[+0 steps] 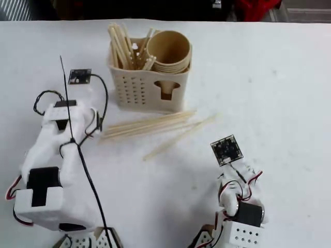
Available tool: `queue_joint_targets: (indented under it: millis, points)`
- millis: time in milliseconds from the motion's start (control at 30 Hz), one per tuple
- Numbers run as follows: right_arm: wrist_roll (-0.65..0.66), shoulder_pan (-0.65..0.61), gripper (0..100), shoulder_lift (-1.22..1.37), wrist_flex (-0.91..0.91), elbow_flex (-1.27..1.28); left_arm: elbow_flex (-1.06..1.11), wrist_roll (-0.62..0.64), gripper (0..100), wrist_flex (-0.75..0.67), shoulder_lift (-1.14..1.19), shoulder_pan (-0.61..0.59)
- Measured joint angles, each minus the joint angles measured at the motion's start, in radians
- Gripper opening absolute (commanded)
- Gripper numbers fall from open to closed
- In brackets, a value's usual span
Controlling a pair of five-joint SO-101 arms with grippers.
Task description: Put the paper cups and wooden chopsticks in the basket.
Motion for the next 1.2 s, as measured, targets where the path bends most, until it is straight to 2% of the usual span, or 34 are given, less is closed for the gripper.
queue_joint_targets:
  millis: [167,733,933,1200]
  points:
    - [0.000,0.000,9.9,0.000,0.000,0.000,0.000,0.000,12,0.014,0.000,0.035]
    - [0.000,0.000,9.9,0.000,0.000,0.000,-0.031,0.000,12,-0.005,0.000,0.028]
    - [0.000,0.000,9.9,0.000,0.000,0.000,-0.110,0.000,12,0.055,0.000,0.028]
    - [0.000,0.000,9.9,0.000,0.000,0.000,-0.094,0.000,12,0.052,-0.046,0.028]
